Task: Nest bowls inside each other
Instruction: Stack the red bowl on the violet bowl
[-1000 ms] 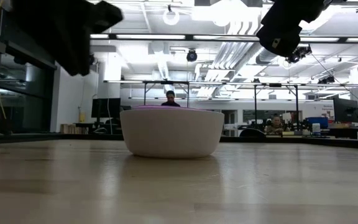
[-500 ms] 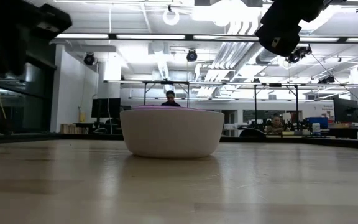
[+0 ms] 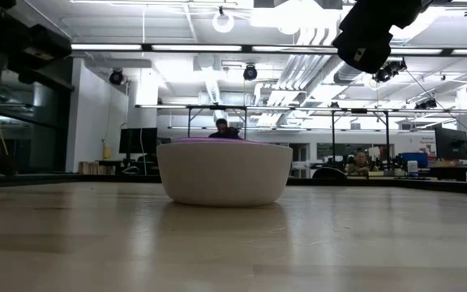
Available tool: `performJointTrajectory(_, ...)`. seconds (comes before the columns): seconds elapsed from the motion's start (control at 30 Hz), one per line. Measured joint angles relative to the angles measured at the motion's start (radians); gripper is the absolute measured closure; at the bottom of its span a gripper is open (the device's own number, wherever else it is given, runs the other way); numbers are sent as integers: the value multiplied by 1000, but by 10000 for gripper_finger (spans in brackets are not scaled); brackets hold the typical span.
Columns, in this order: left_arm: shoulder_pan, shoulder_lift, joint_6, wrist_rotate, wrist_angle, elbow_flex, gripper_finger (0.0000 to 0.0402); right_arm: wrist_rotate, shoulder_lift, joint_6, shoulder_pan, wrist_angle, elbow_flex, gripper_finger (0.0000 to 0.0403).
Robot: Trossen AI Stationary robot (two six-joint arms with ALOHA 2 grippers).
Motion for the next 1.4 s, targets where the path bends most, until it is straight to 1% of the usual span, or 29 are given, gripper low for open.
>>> performJointTrajectory(0.33,2,0,-20,0,-18,-2,342,0,0,0,0,2,0,314)
performJointTrajectory(0.57,3,0,-67,27,9,-53,342,0,0,0,0,2,0,314)
performJointTrajectory(0.87,3,1,-94,26,-3,-60,342,0,0,0,0,2,0,314)
performJointTrajectory(1.23,4,1,-199,26,-20,-60,342,0,0,0,0,2,0,314)
performJointTrajectory(1.4,4,1,-241,42,-15,-60,342,0,0,0,0,2,0,314)
